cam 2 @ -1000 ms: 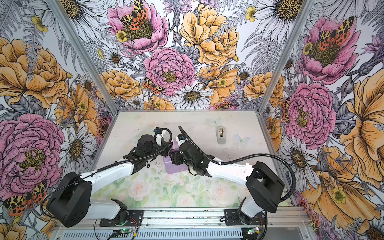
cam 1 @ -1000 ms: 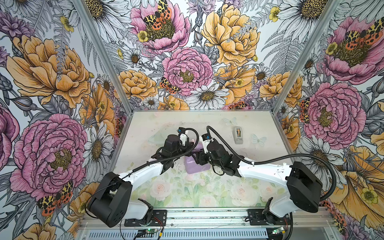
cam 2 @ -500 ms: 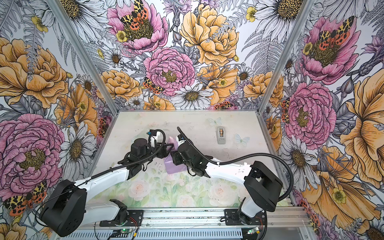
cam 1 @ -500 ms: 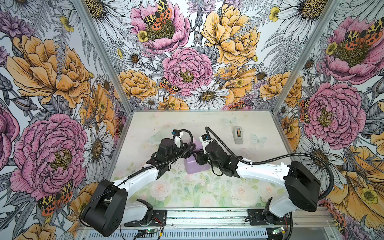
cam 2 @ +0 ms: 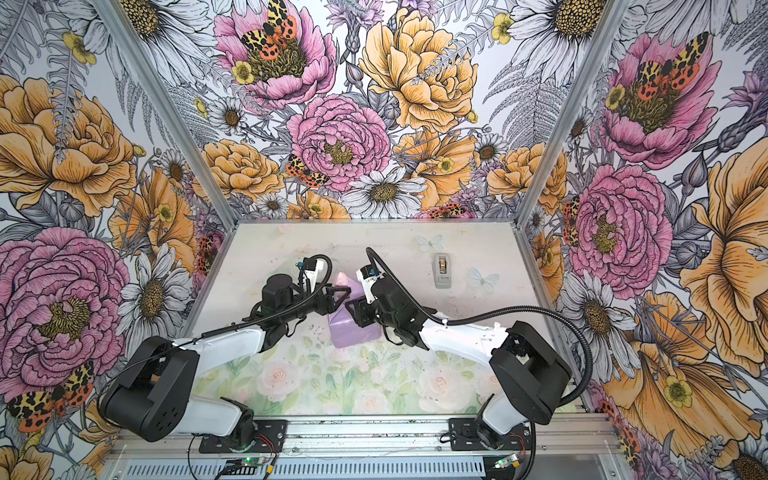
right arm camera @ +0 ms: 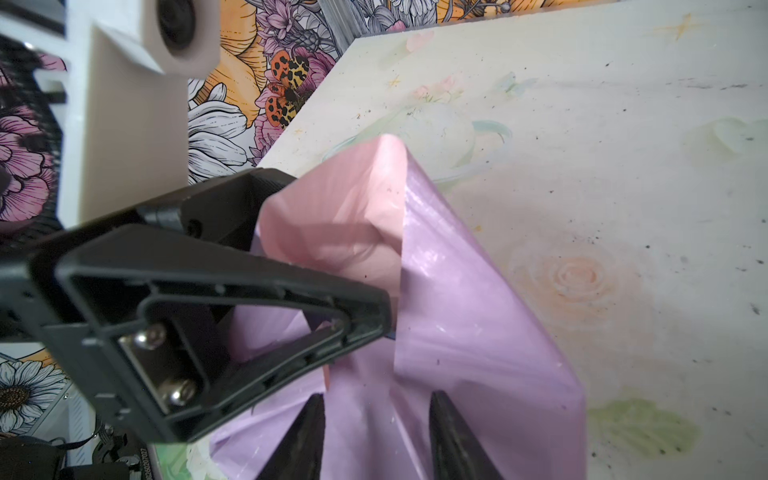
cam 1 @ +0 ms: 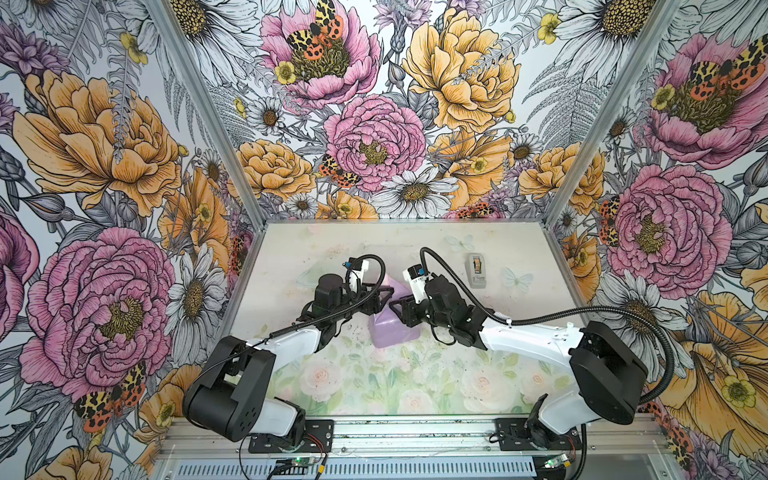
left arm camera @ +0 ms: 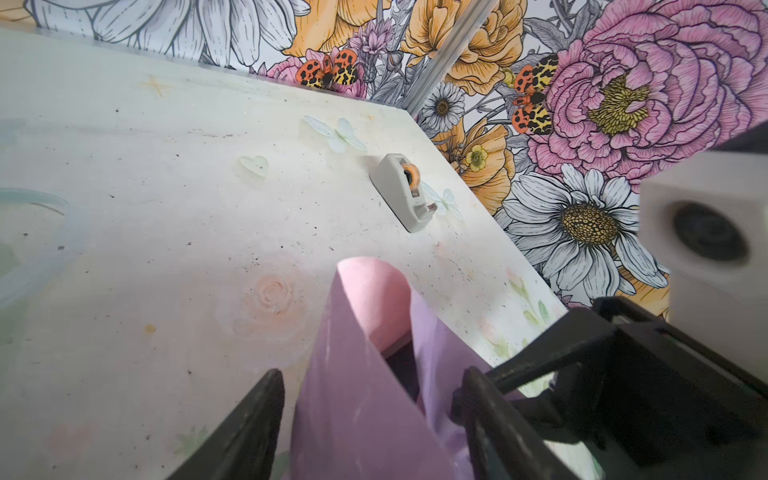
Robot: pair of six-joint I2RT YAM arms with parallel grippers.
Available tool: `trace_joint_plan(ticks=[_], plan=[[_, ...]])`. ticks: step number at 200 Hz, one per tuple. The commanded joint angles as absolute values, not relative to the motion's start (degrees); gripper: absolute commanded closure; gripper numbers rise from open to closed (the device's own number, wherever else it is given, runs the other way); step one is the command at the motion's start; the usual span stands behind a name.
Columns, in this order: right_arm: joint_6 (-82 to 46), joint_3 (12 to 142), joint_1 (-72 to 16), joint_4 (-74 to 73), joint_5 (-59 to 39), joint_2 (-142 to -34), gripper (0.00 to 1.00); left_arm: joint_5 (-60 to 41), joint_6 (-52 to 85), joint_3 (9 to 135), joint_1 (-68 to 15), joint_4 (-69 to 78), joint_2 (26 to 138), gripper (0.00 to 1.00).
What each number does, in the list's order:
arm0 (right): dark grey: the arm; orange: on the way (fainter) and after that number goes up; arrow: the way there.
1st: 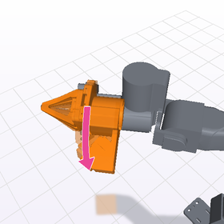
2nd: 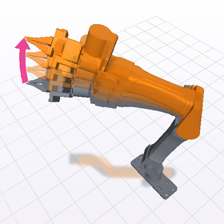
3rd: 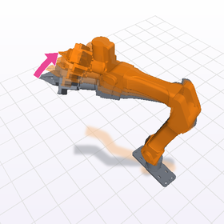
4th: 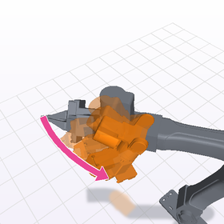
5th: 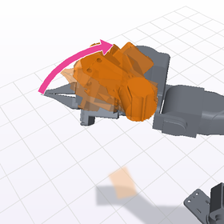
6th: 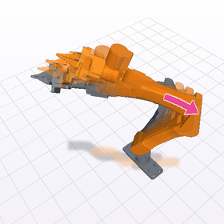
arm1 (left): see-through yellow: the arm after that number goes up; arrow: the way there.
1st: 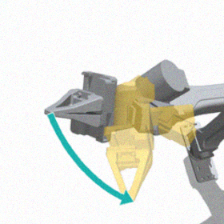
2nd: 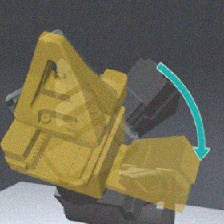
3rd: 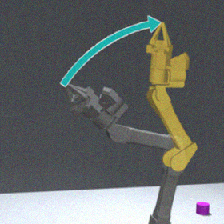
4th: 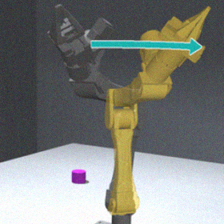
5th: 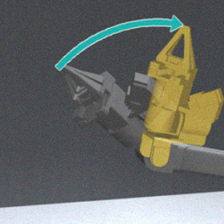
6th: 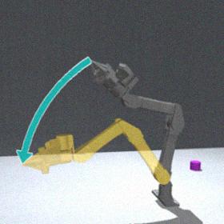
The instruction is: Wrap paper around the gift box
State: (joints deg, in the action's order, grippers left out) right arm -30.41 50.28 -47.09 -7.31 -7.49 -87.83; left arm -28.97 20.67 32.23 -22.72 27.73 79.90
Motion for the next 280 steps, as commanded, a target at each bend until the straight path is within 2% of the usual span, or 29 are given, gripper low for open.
trace_joint_plan(ticks=[1,48,66,89,124,280], plan=[[-29.8,48.5,-46.8,-1.6,-9.4,-89.8,0.58,-29.0,19.7,31.9,-22.1,27.7,74.3,0.28],[-29.6,48.4,-46.7,-1.2,-9.8,-89.8,0.6,-10.8,20.3,28.8,-18.3,7.9,57.2,0.25],[-29.4,48.7,-46.5,-1.3,-9.9,-89.9,0.61,-6.8,21.9,27.5,-16.5,2.1,53.4,0.25],[-29.3,48.9,-46.5,-1.3,-10.3,-90.1,0.62,-10.9,22.8,24.8,-15.7,3.3,53.5,0.26],[-29.1,49.1,-46.5,-1.1,-10.4,-90.0,0.62,-22.3,21.9,26.3,-17.4,9.7,62.2,0.29],[-28.5,48.5,-46.3,-1.0,-11.4,-90.2,0.65,-33.2,13.9,34.6,-21.0,18.1,78.5,0.33]])
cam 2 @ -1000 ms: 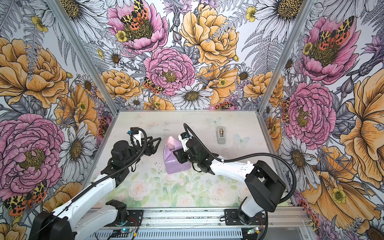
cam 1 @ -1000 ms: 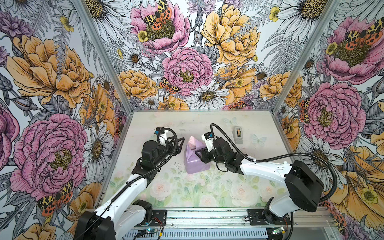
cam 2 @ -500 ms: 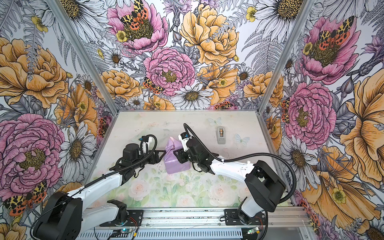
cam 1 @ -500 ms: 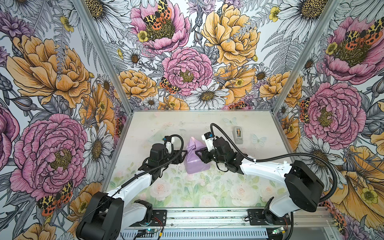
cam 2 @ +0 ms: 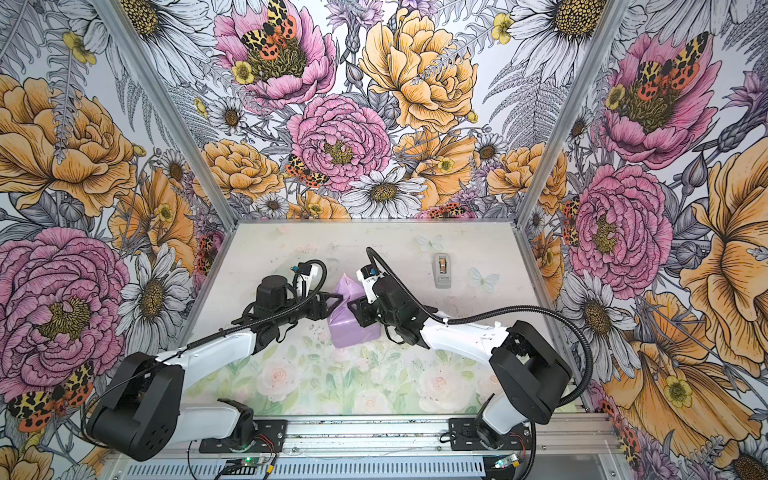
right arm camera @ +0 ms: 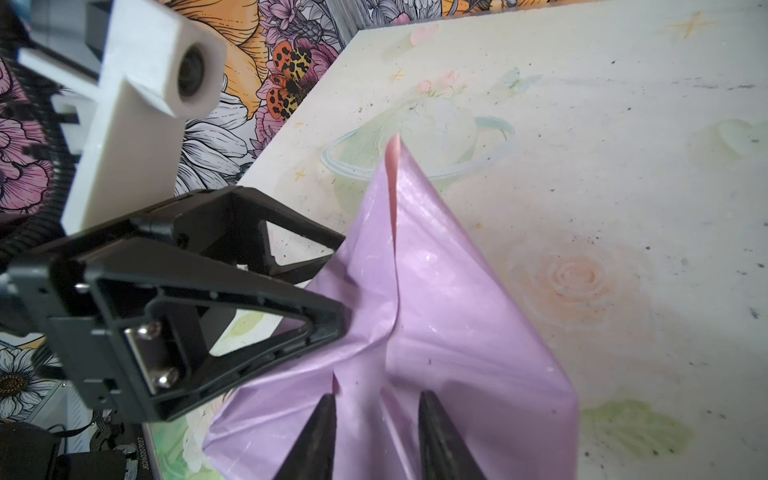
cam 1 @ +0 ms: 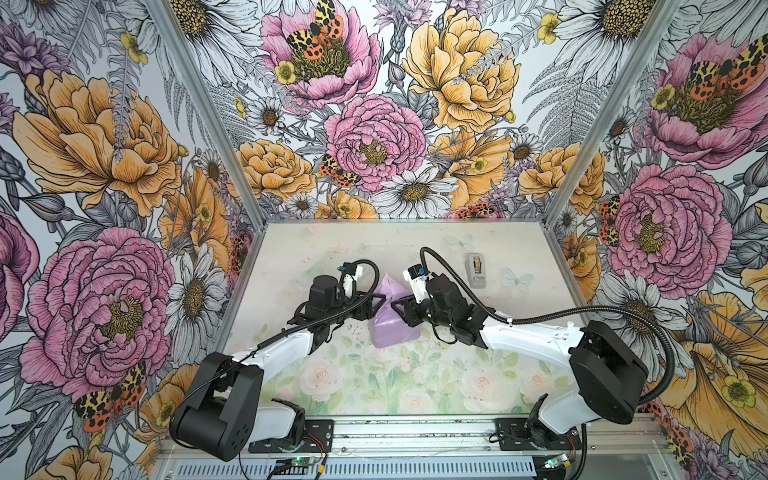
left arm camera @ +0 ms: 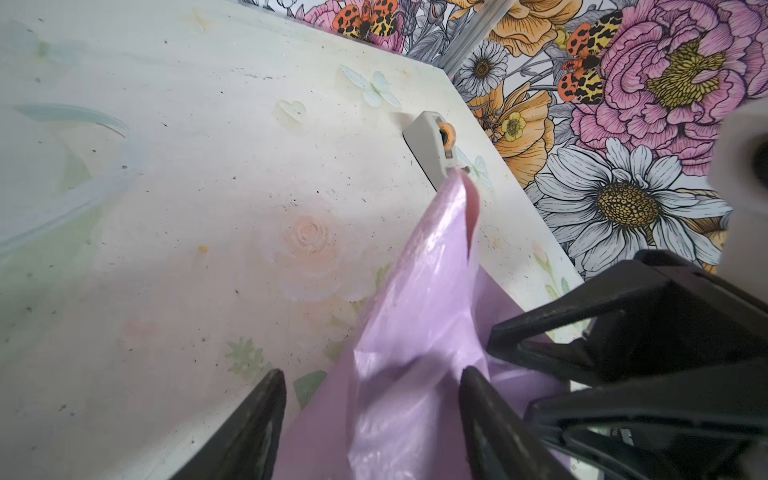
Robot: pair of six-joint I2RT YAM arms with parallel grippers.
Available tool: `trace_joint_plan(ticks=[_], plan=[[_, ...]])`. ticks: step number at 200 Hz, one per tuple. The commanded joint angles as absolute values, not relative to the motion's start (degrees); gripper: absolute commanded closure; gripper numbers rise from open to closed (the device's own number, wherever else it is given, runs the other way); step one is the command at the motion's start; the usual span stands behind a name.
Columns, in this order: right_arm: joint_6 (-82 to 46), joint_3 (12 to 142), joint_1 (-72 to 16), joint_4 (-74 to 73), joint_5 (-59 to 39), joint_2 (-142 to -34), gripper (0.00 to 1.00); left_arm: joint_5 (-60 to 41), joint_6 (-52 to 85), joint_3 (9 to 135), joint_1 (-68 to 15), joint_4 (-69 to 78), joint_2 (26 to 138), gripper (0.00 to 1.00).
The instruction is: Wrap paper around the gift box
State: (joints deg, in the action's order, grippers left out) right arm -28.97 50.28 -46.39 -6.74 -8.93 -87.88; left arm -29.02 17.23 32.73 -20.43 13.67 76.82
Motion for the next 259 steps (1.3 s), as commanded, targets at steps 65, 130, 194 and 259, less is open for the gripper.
trace_joint_plan(ticks=[65,130,194,259], plan=[[-27.7,48.3,-46.0,-0.3,-13.0,-90.2,0.67,-39.9,12.6,36.6,-20.8,26.3,86.4,0.39],[-27.2,48.4,-45.9,-0.2,-14.7,-90.6,0.68,-42.6,11.7,39.9,-20.9,28.2,91.6,0.46],[-26.6,49.0,-45.8,0.2,-14.9,-90.0,0.68,-45.4,11.3,39.5,-22.2,29.9,93.6,0.66],[-26.4,48.9,-43.8,0.7,-14.8,-87.7,0.65,-41.6,12.3,35.7,-23.7,30.2,90.0,0.98]])
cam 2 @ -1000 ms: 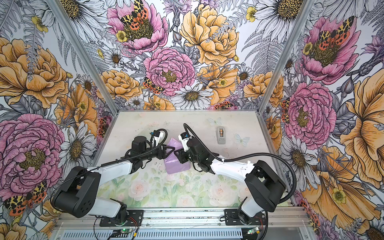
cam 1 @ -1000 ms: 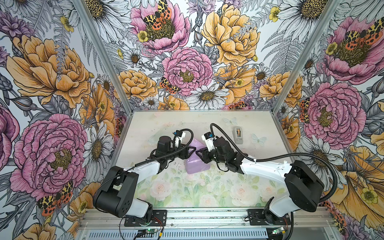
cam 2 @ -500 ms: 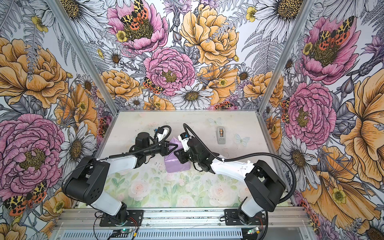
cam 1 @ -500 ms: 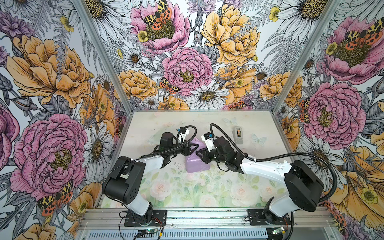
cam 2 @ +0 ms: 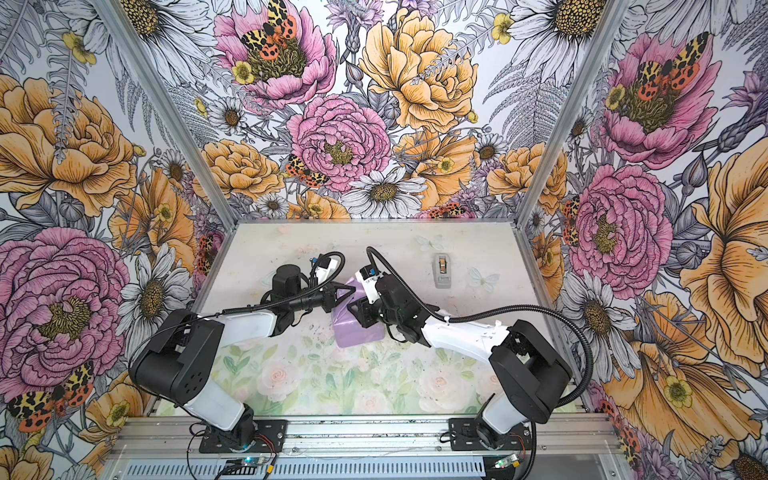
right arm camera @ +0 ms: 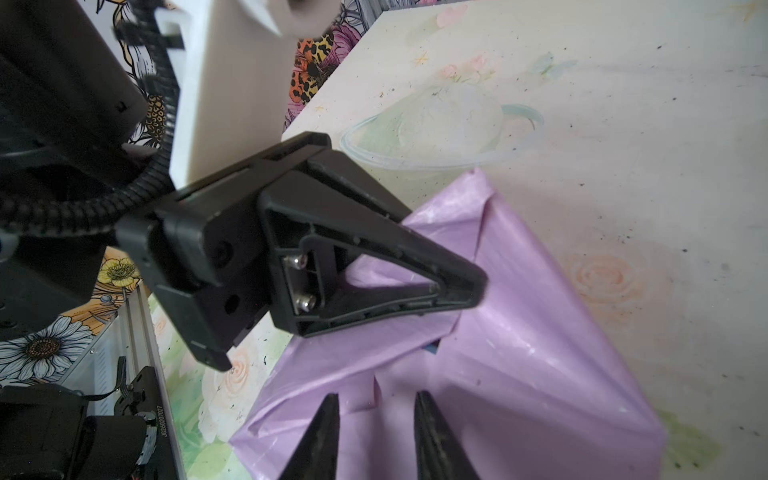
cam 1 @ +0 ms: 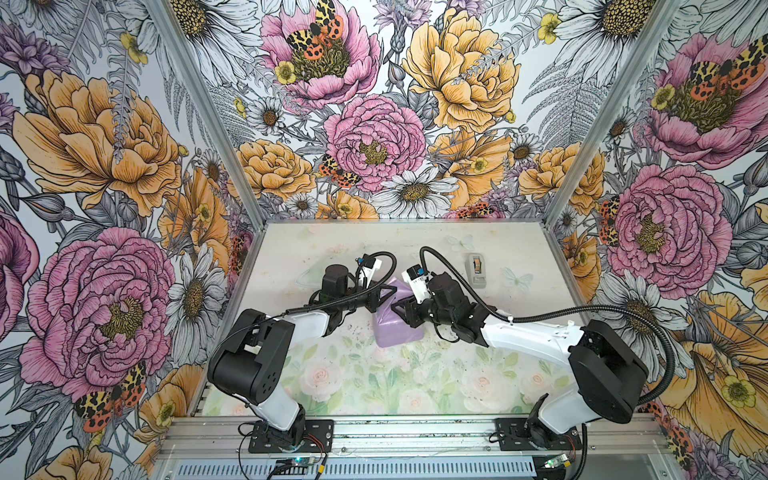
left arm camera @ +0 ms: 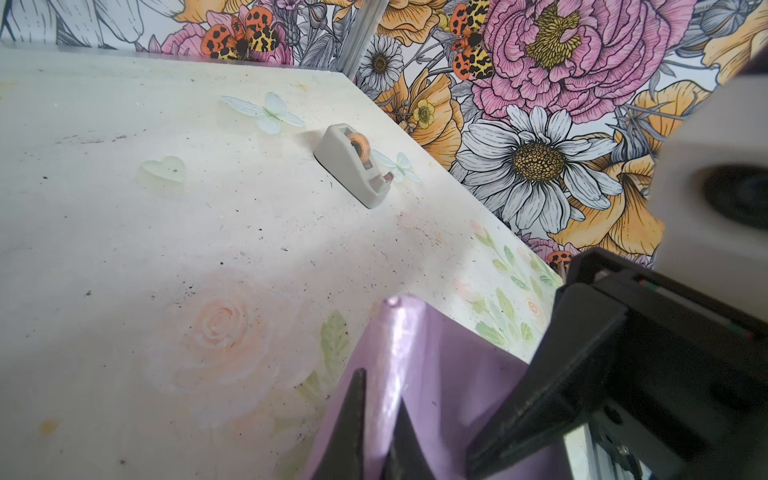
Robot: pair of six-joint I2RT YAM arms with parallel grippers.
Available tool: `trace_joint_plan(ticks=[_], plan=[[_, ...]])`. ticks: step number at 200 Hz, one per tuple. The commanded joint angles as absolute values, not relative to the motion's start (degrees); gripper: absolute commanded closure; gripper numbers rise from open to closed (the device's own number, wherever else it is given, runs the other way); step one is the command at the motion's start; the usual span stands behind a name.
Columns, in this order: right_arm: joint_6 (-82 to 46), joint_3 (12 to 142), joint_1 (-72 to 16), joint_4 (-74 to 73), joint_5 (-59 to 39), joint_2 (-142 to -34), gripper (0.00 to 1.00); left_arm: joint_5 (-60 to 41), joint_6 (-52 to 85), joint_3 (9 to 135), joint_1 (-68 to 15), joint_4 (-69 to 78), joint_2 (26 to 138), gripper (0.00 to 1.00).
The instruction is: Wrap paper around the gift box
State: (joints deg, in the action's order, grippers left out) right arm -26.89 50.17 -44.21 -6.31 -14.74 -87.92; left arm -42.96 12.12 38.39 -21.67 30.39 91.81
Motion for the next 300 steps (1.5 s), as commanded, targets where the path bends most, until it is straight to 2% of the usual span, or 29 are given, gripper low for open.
trace_joint_plan(ticks=[1,57,97,153,200,233,250,300], plan=[[-26.4,48.9,-43.8,0.7,-14.8,-87.6,0.65,-41.4,12.3,35.6,-23.7,30.3,89.9,0.98],[-27.7,47.5,-43.4,1.0,-14.0,-80.7,0.55,-34.2,12.2,32.4,-24.9,30.1,85.6,1.0],[-30.7,42.8,-42.6,2.2,-10.8,-72.2,0.54,-29.7,10.4,31.6,-26.0,27.5,83.0,1.0],[-40.9,36.1,-44.1,2.7,-9.3,-64.9,0.66,-22.7,7.5,31.0,-29.2,24.1,78.6,1.0],[-45.9,33.8,-45.2,-4.8,-10.9,-69.2,0.72,-17.4,6.3,29.7,-31.0,23.4,75.7,1.0],[-45.2,35.2,-45.0,-7.6,-9.8,-72.6,0.73,-14.3,5.5,29.0,-32.4,21.5,73.3,1.0],[-44.6,36.5,-44.2,-7.9,-9.6,-74.7,0.73,-13.3,4.5,29.1,-34.0,19.9,72.0,0.93],[-42.8,38.5,-42.2,-7.8,-11.3,-77.8,0.76,-10.0,0.4,30.4,-37.0,14.5,71.3,0.84]])
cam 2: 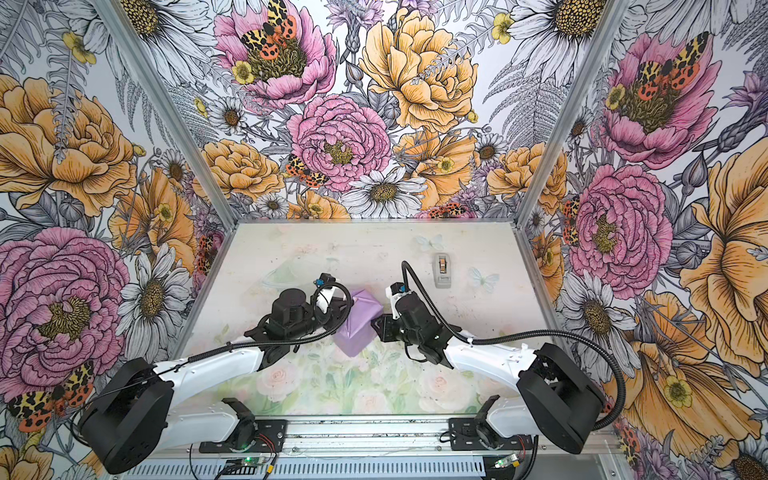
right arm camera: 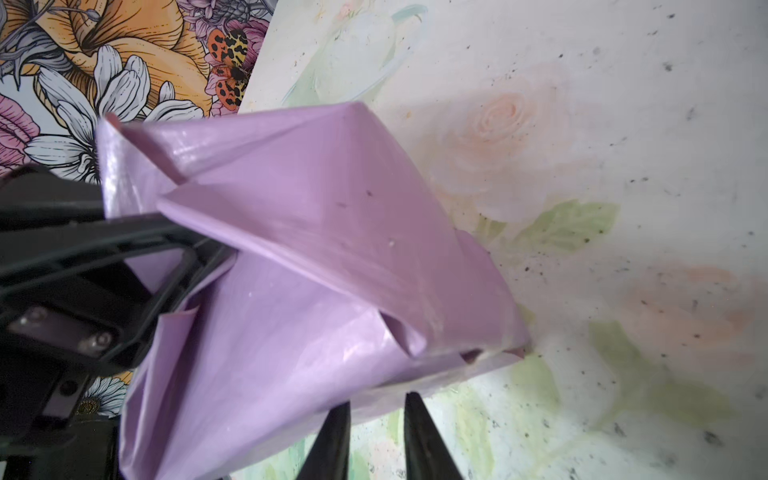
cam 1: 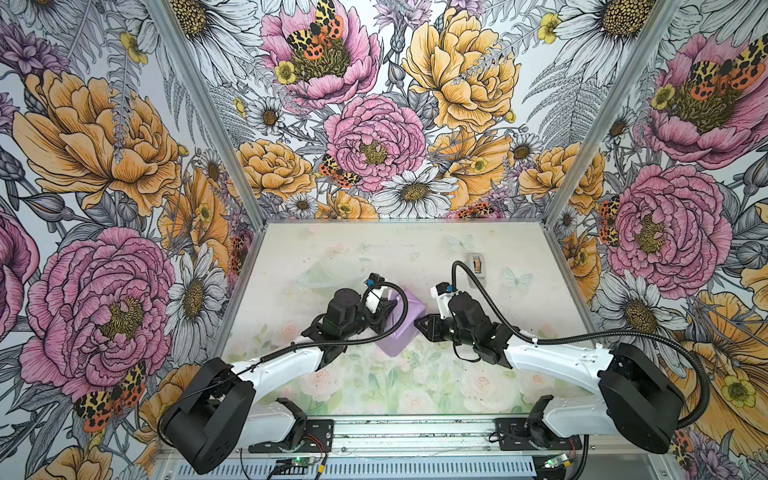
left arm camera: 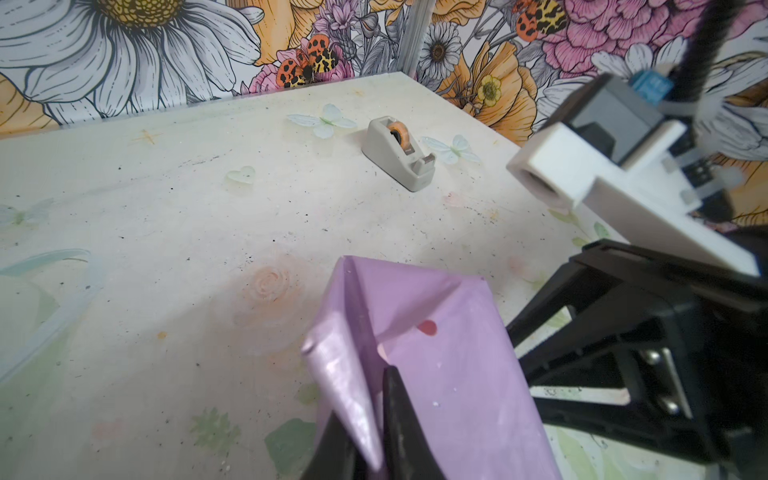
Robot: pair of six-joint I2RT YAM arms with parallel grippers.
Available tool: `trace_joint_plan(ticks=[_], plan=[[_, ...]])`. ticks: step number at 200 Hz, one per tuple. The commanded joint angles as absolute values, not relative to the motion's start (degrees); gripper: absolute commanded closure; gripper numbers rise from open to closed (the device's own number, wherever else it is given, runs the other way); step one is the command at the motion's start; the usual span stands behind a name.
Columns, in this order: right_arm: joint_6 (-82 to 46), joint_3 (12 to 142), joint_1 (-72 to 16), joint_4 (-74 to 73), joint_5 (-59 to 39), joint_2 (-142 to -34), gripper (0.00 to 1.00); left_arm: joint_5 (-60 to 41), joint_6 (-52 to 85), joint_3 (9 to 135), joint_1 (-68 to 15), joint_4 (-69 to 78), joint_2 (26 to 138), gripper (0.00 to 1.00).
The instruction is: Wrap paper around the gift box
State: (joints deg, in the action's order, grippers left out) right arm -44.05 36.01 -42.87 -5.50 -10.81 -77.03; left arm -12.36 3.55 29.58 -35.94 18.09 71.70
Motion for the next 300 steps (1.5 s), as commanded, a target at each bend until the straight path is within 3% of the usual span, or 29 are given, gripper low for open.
trace_joint_plan(ticks=[1,31,57,84,165,222,300], plan=[[-42.8,38.5,-42.2,-7.8,-11.3,-77.8,0.76,-10.0,0.4,30.4,-37.1,14.5,71.3,0.84],[-42.2,39.1,-41.7,-6.3,-12.0,-76.7,0.75,-7.5,0.2,30.8,-37.3,12.9,71.5,0.88],[-39.1,40.3,-41.7,-0.2,-9.8,-69.6,0.67,-6.8,-0.1,30.9,-37.4,12.0,71.5,0.9],[-34.8,43.5,-40.6,3.0,-7.6,-65.6,0.67,-7.0,-0.2,31.1,-37.4,11.8,71.1,0.9],[-28.9,57.4,-39.6,2.0,-13.4,-84.9,0.8,-7.0,1.7,30.5,-37.3,13.8,70.8,0.88],[-30.5,53.8,-39.7,2.1,-16.8,-86.1,0.86,-8.3,6.4,29.1,-36.0,18.6,70.1,0.73],[-29.8,50.8,-40.1,2.4,-17.8,-87.4,0.88,-11.1,11.2,27.9,-34.3,26.5,72.4,0.67]])
